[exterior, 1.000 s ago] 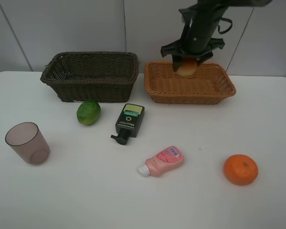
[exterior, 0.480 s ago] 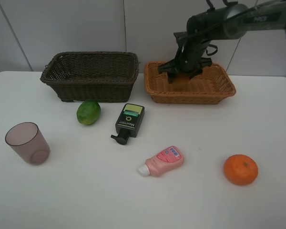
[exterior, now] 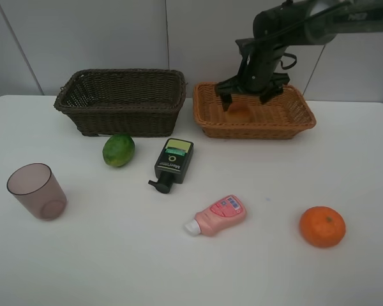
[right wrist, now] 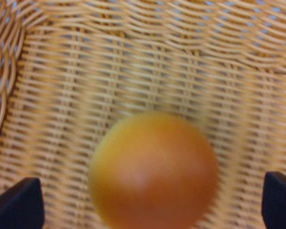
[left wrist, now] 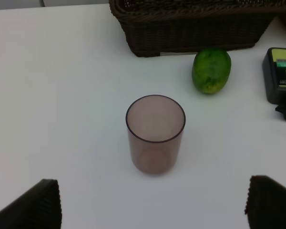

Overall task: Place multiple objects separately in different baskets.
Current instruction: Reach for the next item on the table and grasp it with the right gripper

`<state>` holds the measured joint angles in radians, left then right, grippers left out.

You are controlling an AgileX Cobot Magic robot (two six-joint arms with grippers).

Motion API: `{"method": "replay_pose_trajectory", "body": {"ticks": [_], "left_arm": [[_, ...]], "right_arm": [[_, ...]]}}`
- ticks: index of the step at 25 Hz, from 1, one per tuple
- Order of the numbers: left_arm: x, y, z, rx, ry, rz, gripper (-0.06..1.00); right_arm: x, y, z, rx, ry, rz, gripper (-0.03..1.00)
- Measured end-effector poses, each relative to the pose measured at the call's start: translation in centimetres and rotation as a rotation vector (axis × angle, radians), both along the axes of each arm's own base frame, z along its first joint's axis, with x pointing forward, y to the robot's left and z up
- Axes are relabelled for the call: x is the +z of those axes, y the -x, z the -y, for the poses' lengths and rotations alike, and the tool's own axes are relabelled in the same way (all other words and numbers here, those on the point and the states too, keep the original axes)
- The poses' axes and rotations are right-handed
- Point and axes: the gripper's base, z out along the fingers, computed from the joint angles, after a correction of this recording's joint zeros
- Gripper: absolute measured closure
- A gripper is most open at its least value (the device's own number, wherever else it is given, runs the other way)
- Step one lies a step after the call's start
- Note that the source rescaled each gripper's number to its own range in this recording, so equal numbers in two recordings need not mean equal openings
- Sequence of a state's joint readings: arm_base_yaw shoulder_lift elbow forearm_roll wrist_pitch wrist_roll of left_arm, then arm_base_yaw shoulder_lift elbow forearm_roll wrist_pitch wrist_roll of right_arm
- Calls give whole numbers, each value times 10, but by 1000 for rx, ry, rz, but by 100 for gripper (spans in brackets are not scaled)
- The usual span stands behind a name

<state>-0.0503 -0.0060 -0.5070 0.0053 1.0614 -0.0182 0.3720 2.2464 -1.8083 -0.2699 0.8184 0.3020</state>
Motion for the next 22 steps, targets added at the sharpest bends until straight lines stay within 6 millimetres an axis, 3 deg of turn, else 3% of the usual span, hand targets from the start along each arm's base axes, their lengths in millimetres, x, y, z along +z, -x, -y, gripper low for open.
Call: {"method": "replay_pose_trajectory", "body": {"ticks": [5,7,14,22], "left_arm": [[0,0,0,0,0,0,-6],[0,0,0,0,0,0,-6],[0,0,0,0,0,0,-6],[0,0,0,0,0,0,-6]], "right_arm": [[35,18,9,-31,26,-38,-3],[43,34,15,-35,36,-64,-3],[39,106,45,-79,-3,-204,-3],[34,168,78,-132,-7,-285,-3]]}}
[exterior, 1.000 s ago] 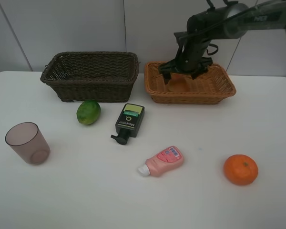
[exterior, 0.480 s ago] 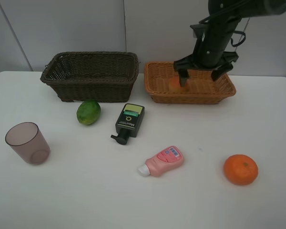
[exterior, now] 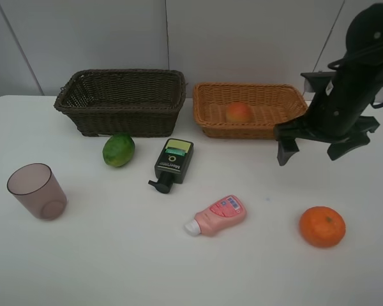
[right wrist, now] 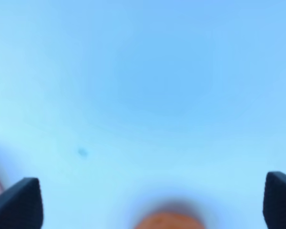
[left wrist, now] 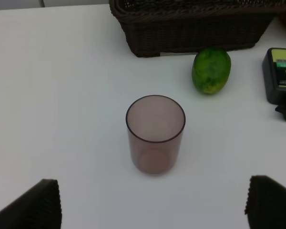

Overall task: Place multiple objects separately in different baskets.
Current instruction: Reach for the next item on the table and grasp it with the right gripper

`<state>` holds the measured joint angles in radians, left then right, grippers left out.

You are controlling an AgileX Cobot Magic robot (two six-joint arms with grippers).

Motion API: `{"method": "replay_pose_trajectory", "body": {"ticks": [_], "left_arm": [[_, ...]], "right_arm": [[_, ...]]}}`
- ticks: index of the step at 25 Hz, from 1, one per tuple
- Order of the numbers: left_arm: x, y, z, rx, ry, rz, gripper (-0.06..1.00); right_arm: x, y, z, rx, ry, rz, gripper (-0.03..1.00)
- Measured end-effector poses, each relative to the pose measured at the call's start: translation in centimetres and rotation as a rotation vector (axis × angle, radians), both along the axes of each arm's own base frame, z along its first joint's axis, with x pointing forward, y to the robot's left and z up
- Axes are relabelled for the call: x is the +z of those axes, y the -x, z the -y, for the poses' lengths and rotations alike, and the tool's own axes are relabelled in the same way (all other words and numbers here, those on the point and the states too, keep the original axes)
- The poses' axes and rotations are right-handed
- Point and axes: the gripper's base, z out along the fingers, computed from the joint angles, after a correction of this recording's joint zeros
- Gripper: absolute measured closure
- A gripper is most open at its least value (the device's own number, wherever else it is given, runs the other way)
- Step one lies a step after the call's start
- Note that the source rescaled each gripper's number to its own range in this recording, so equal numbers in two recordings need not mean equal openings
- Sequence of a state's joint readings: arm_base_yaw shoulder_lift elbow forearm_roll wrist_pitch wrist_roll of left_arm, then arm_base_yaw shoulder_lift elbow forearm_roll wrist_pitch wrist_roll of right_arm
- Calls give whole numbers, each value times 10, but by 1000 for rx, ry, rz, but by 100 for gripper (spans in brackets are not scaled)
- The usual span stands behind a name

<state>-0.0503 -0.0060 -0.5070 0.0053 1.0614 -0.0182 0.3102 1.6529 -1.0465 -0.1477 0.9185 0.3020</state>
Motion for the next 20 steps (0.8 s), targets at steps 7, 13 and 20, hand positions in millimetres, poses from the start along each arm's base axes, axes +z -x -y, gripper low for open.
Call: {"method": "replay_pose_trajectory", "body": {"ticks": [7,13,20], "left_arm": [[0,0,0,0,0,0,-6],[0,0,0,0,0,0,-6],[0,0,0,0,0,0,-6]], "right_arm": [[-13,32,18,-73,-7,-31,-3],[-21,40,19,-153,-42,-6,-3],[-30,44,21,-257,-57,8,-3]]}}
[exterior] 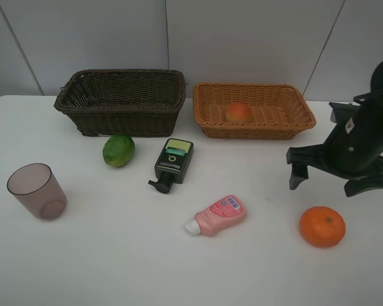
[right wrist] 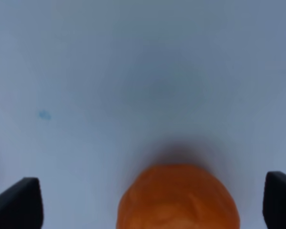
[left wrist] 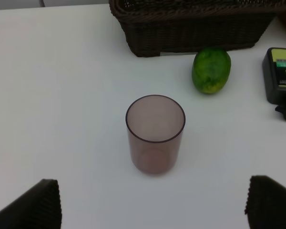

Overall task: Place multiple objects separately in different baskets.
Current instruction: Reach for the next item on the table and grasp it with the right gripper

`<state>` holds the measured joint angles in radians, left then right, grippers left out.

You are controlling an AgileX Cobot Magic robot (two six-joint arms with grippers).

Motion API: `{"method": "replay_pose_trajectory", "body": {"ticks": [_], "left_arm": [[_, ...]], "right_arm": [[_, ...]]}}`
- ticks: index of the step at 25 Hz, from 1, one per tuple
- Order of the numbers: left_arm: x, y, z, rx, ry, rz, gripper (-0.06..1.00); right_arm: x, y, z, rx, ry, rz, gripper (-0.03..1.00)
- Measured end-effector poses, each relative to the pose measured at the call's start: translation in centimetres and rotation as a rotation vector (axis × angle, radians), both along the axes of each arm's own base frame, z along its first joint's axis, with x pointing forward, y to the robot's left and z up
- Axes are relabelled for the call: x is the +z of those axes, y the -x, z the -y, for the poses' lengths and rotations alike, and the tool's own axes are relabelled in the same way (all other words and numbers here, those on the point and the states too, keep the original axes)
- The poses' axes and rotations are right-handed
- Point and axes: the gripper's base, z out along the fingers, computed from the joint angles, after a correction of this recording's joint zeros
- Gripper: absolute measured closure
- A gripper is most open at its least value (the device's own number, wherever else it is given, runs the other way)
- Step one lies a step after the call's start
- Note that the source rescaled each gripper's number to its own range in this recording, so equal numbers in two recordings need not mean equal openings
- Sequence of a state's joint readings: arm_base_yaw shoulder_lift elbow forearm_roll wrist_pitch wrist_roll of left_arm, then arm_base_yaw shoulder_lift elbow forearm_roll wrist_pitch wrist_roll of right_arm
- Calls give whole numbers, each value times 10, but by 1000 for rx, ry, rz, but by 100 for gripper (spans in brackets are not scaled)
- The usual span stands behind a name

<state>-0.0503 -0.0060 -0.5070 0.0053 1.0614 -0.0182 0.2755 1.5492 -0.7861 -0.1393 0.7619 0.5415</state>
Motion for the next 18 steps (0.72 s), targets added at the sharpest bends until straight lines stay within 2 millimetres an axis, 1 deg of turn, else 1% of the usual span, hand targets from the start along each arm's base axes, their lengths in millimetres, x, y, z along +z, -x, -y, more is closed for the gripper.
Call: {"method": "replay_pose_trajectory", "body": {"ticks": [4,9,14,18], "left_arm": [[0,0,0,0,0,0,-6],[0,0,0,0,0,0,-6],[0,0,0,0,0,0,-6],[0,0,0,0,0,0,-6]], "right_arm": [[0,-2,6,-68,7,11,-3],[-1,-2,19,-153,17,1,-3],[-14,7,32,-199,14,-17,-3],[-23,13,34,-224,-8,-18,-3]]}}
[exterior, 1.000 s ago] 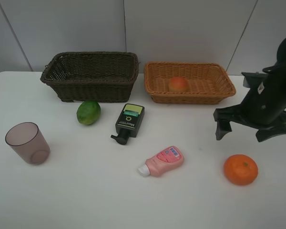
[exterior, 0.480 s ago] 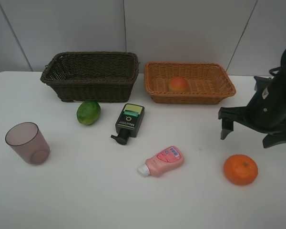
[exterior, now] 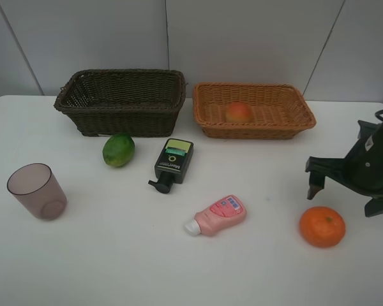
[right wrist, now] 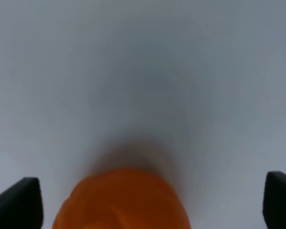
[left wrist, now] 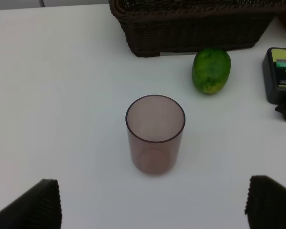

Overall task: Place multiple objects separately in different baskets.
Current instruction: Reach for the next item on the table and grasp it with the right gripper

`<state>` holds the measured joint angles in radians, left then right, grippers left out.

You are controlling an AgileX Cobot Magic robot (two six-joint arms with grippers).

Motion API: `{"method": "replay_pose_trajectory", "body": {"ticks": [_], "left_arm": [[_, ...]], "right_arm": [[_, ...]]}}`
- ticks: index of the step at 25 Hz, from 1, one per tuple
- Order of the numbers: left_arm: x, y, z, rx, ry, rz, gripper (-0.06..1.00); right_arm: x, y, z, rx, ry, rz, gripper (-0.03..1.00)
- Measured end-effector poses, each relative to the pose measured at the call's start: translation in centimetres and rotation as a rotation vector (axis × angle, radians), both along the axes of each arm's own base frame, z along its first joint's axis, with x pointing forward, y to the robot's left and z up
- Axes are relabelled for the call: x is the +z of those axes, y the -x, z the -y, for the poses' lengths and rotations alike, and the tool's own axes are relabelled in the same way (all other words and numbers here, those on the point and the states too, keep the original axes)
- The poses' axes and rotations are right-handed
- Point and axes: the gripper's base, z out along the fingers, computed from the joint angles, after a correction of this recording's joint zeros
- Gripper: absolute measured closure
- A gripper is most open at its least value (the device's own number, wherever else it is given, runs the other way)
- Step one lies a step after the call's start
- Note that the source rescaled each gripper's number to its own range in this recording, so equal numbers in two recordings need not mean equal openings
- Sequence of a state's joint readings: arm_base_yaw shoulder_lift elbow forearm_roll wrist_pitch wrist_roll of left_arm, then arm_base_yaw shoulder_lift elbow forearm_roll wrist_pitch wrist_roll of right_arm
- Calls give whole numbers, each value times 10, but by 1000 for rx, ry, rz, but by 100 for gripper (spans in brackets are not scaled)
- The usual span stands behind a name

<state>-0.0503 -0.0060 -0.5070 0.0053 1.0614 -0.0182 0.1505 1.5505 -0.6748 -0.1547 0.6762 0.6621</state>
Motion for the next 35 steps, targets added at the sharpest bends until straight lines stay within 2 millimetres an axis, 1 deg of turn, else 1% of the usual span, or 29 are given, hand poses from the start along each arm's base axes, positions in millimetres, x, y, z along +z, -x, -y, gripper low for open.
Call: {"method": "replay_pose_trajectory", "body": {"ticks": [9,15,35], "left_arm": [[0,0,0,0,0,0,-6],[0,0,0,0,0,0,-6],[0,0,0,0,0,0,-6]], "right_arm": [[-16,-4,-4,-29,-36,-16,-3],[-34,-1,-9,-53,-71,-31,-3],[-36,-5,-14,-56,-94,10,-3]]}}
